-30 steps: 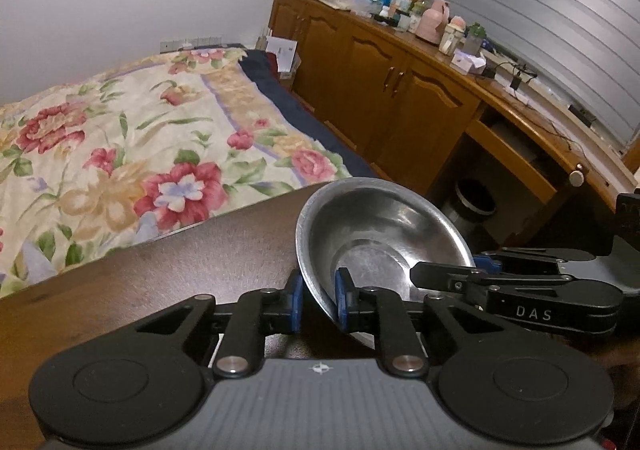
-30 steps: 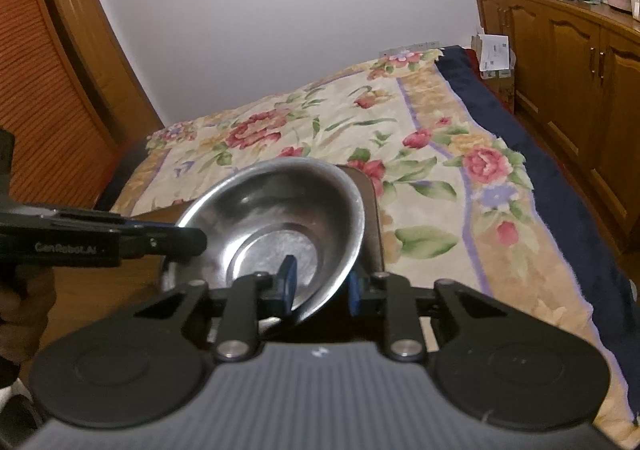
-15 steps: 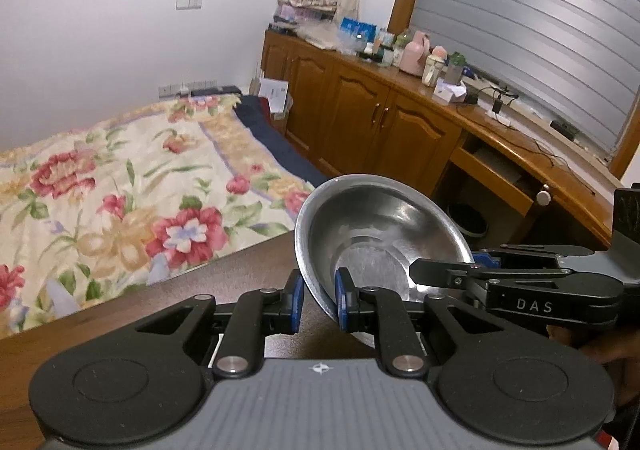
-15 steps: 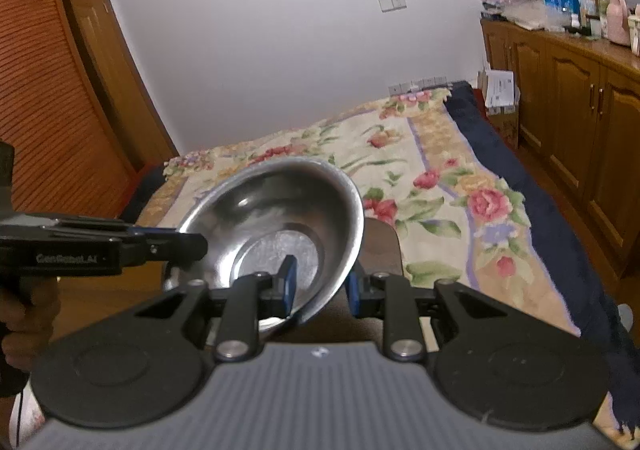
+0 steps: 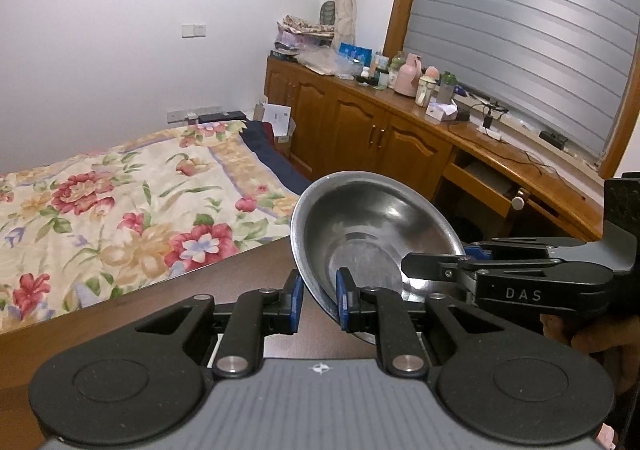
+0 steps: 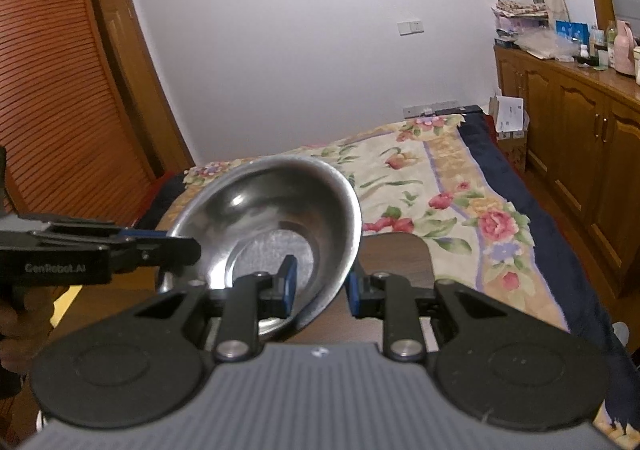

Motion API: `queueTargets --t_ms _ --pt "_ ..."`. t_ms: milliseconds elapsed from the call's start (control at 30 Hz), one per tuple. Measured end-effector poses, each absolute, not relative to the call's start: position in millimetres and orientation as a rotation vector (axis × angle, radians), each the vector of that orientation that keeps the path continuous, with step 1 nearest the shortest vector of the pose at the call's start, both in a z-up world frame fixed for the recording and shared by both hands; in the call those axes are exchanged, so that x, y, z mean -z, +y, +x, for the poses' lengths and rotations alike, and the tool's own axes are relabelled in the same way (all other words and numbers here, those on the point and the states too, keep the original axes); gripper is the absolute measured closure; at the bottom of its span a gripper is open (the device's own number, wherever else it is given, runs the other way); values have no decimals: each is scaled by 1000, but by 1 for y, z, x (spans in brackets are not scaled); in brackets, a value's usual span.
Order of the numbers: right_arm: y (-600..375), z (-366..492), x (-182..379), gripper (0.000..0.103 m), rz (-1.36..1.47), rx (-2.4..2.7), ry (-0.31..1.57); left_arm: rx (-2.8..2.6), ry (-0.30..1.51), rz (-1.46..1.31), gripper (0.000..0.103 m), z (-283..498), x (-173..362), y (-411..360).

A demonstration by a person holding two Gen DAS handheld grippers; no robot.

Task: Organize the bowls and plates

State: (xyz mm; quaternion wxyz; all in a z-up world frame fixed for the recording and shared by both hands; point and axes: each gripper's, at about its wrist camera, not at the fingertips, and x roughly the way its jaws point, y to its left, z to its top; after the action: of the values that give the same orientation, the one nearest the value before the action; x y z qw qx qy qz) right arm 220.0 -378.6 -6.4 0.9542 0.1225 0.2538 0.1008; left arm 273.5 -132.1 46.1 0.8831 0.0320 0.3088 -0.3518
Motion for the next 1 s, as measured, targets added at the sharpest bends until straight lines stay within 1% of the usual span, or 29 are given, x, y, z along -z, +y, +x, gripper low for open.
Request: queueTargets --t_ms 500,700,1000 --pt "-327 181 -10 76 168 -281 494 688 606 34 84 217 -60 -68" --pt "-309 159 -5 76 148 -303 508 693 595 38 84 191 -61 -52" --pt "-299 139 13 76 146 -327 552 736 615 37 84 164 -40 -38"
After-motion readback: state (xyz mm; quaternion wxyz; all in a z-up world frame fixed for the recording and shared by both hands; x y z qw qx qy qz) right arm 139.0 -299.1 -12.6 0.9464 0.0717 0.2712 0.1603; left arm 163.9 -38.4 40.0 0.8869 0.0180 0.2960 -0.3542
